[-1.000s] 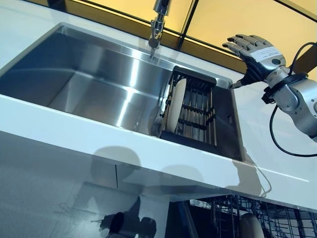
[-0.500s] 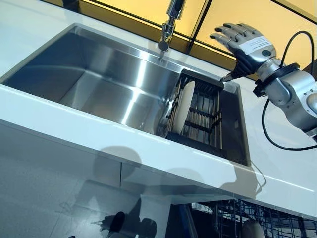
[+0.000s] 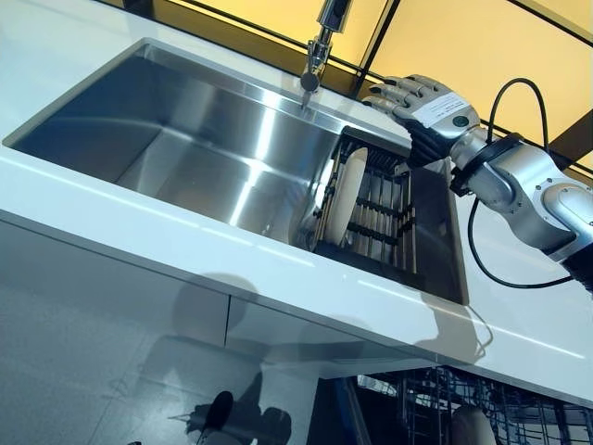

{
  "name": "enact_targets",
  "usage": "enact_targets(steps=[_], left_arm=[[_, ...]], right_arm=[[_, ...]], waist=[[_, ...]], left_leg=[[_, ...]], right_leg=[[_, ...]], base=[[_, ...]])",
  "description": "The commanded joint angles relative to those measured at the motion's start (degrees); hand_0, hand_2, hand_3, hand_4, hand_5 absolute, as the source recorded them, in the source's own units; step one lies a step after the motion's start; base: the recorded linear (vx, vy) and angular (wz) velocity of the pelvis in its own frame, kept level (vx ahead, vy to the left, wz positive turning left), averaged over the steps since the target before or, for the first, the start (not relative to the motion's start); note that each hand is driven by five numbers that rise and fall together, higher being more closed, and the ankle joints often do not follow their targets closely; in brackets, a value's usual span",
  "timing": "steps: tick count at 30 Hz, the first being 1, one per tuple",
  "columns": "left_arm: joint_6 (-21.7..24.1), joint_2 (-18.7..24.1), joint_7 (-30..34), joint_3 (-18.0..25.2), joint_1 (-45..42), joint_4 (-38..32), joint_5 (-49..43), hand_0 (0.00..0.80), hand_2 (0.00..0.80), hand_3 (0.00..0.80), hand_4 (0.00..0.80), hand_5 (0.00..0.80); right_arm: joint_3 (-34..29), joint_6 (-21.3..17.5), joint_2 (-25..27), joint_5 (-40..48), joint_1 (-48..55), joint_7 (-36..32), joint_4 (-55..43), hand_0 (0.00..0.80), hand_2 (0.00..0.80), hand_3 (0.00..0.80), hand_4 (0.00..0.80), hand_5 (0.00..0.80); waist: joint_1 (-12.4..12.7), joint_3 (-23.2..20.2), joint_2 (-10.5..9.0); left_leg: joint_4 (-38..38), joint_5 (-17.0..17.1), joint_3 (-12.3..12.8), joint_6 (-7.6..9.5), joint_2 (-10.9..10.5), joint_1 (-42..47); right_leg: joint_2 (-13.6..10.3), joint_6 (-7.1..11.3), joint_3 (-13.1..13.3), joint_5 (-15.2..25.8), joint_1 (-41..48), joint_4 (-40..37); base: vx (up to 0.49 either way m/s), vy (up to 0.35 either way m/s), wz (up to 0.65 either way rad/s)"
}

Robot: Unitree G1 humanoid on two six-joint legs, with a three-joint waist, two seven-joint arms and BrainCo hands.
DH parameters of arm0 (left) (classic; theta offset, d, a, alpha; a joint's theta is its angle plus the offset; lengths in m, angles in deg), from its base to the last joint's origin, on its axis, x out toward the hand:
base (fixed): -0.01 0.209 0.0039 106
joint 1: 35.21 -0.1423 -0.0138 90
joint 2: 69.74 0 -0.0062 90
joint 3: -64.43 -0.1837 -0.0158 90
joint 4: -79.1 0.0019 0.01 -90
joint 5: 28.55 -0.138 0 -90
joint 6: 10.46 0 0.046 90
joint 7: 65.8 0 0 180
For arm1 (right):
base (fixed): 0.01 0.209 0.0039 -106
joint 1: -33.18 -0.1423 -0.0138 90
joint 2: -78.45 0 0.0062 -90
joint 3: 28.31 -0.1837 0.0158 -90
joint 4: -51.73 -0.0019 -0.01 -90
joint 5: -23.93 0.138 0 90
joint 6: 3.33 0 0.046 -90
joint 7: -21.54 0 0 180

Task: Take plates into dishwasher

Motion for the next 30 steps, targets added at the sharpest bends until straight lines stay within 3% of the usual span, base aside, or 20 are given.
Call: enact_targets(steps=[1,30], left_arm=[[0.7,0.6,-0.9,0.2,-0.4,-0.8,-0.4,0.0,0.0,0.0,0.0,0.0],[1.8,0.0,-0.7,0.5,-0.1,-0.7,1.3,0.0,0.0,0.0,0.0,0.0]], right_arm=[[2.8,-1.7,2.1,-3.5,-3.4,-0.6,-2.9,0.0,0.0,0.0,0.0,0.0],[3.5,-5.1,2.0,-7.1,-0.9,-2.3,-3.4,0.0,0.0,0.0,0.0,0.0]], waist=[[1.5,-0.5,0.06],[1.1,0.6,0.29]], left_leg=[[-0.4,-5.0,1.3,1.56,0.4,3.0],[-0.4,-4.6,1.2,1.22,0.4,2.1]], right_leg=[[-1.7,5.84,-0.3,11.3,-6.2,-0.8],[-1.9,5.62,-0.3,11.2,-6.9,-0.8]], base=[[0.0,0.0,0.0],[0.0,0.0,0.0]])
